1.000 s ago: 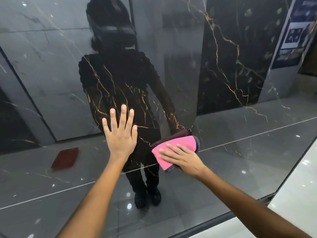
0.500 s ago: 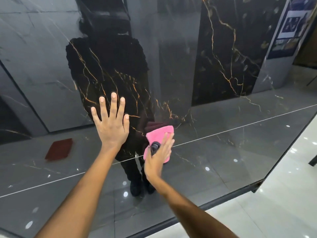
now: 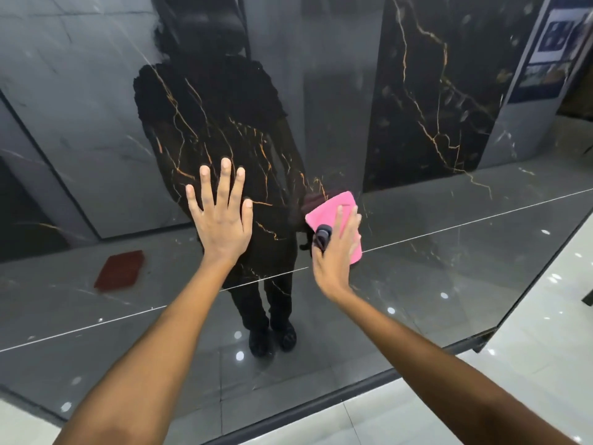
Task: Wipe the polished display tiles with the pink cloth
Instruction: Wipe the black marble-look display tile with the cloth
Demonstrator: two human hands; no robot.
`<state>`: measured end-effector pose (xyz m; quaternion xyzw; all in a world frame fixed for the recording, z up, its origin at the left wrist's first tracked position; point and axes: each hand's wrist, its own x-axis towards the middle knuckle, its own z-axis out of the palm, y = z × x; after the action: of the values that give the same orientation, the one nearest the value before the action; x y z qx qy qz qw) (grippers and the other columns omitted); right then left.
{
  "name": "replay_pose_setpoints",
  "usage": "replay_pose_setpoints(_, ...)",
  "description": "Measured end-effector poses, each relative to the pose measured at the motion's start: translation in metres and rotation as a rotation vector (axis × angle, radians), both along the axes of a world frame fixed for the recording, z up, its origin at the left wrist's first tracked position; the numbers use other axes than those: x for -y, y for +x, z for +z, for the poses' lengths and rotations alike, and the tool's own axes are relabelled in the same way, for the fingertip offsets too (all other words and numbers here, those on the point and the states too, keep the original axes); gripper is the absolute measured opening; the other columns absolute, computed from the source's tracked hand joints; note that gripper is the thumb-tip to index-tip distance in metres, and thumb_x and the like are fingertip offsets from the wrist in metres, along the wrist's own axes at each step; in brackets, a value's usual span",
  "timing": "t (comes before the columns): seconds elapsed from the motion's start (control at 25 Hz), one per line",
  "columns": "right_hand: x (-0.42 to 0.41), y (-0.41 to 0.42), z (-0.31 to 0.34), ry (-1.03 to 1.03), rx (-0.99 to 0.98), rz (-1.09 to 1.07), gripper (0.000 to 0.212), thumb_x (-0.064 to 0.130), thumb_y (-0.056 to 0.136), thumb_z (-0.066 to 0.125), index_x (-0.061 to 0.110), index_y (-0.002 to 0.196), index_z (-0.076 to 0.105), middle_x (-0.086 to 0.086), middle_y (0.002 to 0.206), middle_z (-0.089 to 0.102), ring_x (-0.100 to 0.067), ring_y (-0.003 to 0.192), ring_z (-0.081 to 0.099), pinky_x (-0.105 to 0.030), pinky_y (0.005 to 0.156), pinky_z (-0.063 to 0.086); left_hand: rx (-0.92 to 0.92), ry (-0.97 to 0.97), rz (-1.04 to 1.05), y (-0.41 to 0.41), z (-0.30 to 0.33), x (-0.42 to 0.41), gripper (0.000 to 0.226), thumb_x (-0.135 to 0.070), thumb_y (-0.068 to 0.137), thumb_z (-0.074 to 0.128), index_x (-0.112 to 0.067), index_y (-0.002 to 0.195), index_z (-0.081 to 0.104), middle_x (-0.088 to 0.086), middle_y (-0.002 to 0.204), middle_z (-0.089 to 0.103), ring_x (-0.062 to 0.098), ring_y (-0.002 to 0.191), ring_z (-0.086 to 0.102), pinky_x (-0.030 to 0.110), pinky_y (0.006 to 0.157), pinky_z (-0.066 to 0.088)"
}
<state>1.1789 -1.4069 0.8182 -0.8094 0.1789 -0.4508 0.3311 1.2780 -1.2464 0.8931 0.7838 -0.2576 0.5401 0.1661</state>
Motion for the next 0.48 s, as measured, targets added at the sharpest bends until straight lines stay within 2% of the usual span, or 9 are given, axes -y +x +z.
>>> replay_pose_setpoints(0.08,0.042,-0.005,0.029,-0.232,0.025,0.013,0.092,-0.003,0.08,0.057,0.018,0.154,0.008,-0.009,0.16,-0.004,-0.03,0.148,-0.008,-0.053,0.118,0.0,-0.049,-0.092,-0.09,-0.014,0.012,0.001,0.047,-0.027,0.098,0.04,-0.022,0.145,0.039,0.004,0.155,0.032,0.028,0.144,0.018,0.045,0.118,0.0)
replay_pose_setpoints(0.12,0.071,-0.004,0.06,-0.283,0.077,0.009,0.087,-0.004,0.076,0.055,0.012,0.153,0.017,-0.014,0.16,0.004,-0.033,0.147,-0.003,-0.054,0.118,0.002,-0.048,-0.131,-0.112,-0.019,0.027,0.0,0.044,-0.027,0.096,0.042,-0.022,0.139,0.045,0.003,0.152,0.037,0.026,0.143,0.021,0.046,0.117,0.003)
replay_pose_setpoints(0.16,0.099,-0.001,0.099,-0.265,0.152,-0.026,0.081,-0.003,0.076,0.053,0.008,0.151,0.022,-0.016,0.159,0.011,-0.036,0.147,0.001,-0.053,0.118,0.003,-0.03,-0.162,-0.116,-0.019,0.048,-0.001,0.042,-0.027,0.094,0.044,-0.022,0.136,0.047,0.003,0.151,0.039,0.025,0.143,0.023,0.045,0.116,0.004)
replay_pose_setpoints(0.24,0.134,0.006,0.189,-0.064,0.352,-0.167,0.074,0.004,0.08,0.051,0.005,0.149,0.025,-0.016,0.158,0.019,-0.036,0.147,0.009,-0.047,0.117,0.006,0.033,-0.228,-0.079,-0.017,0.102,-0.006,0.045,-0.027,0.094,0.045,-0.022,0.138,0.045,0.003,0.154,0.037,0.025,0.144,0.022,0.042,0.116,0.002)
replay_pose_setpoints(0.32,0.116,0.011,0.236,0.086,0.464,-0.22,0.069,0.005,0.081,0.054,0.002,0.146,0.031,-0.02,0.153,0.029,-0.035,0.143,0.021,-0.046,0.117,0.014,0.036,-0.292,0.0,-0.013,0.153,-0.011,0.05,-0.028,0.096,0.042,-0.021,0.146,0.039,0.002,0.159,0.027,0.028,0.148,0.017,0.044,0.118,0.001)
replay_pose_setpoints(0.36,0.096,0.015,0.231,-0.024,0.456,-0.148,0.063,0.005,0.081,0.055,0.0,0.141,0.039,-0.024,0.146,0.038,-0.035,0.137,0.03,-0.05,0.115,0.02,0.009,-0.305,0.036,-0.011,0.17,-0.011,0.053,-0.029,0.098,0.039,-0.021,0.15,0.034,0.001,0.161,0.021,0.029,0.149,0.013,0.046,0.118,0.001)
replay_pose_setpoints(0.4,0.074,0.019,0.208,-0.281,0.403,-0.045,0.059,0.005,0.08,0.056,-0.001,0.137,0.043,-0.026,0.14,0.044,-0.034,0.133,0.034,-0.052,0.113,0.022,-0.024,-0.309,0.07,-0.009,0.178,-0.011,0.055,-0.03,0.099,0.034,-0.022,0.153,0.027,0.0,0.163,0.016,0.029,0.15,0.009,0.048,0.118,0.001)
replay_pose_setpoints(0.48,0.037,0.013,0.144,-0.998,0.212,0.223,0.067,0.005,0.076,0.051,0.004,0.141,0.038,-0.02,0.146,0.041,-0.03,0.138,0.027,-0.047,0.118,0.011,-0.048,-0.285,0.129,-0.005,0.175,-0.009,0.056,-0.033,0.102,0.026,-0.025,0.156,0.014,0.0,0.164,0.009,0.028,0.151,0.005,0.051,0.12,0.003)
